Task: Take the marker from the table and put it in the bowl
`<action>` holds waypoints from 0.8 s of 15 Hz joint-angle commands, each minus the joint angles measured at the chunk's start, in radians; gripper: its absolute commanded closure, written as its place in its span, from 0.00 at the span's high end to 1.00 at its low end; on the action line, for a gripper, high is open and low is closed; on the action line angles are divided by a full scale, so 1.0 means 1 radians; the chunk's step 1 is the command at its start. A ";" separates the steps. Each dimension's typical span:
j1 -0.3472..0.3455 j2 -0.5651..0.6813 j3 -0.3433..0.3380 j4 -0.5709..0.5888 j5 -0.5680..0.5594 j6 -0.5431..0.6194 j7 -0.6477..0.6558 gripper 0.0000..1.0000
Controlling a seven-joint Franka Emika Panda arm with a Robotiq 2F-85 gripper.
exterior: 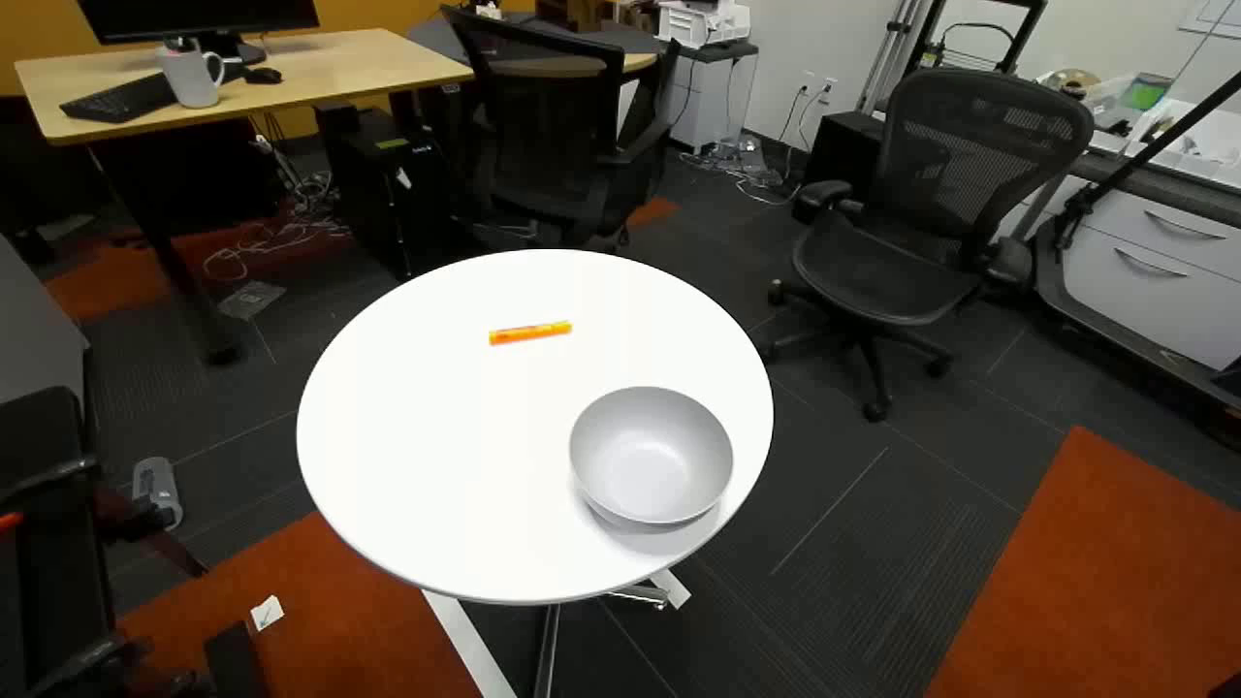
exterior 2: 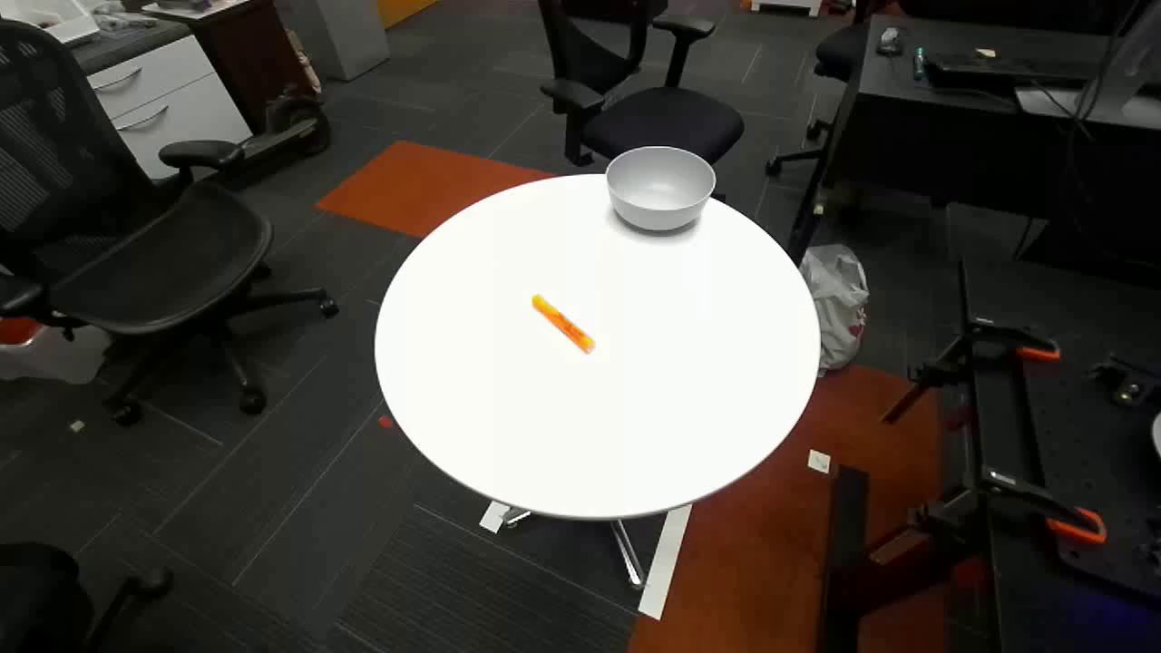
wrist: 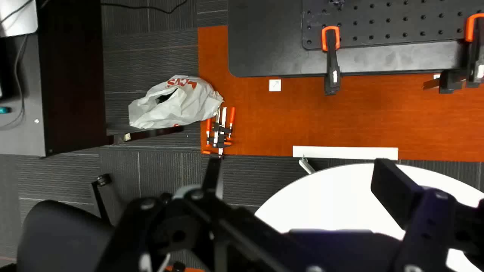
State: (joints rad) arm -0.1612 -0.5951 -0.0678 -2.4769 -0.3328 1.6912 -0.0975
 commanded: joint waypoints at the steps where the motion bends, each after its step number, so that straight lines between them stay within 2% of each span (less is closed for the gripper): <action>1: 0.020 0.000 -0.016 0.002 -0.007 -0.005 0.008 1.00; 6: 0.020 0.000 -0.016 0.002 -0.007 -0.005 0.008 1.00; 8: 0.027 0.041 -0.008 0.024 -0.012 0.021 0.026 1.00; 12: 0.067 0.129 0.008 0.035 0.025 0.174 0.061 1.00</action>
State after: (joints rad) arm -0.1306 -0.5520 -0.0655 -2.4720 -0.3328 1.7739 -0.0783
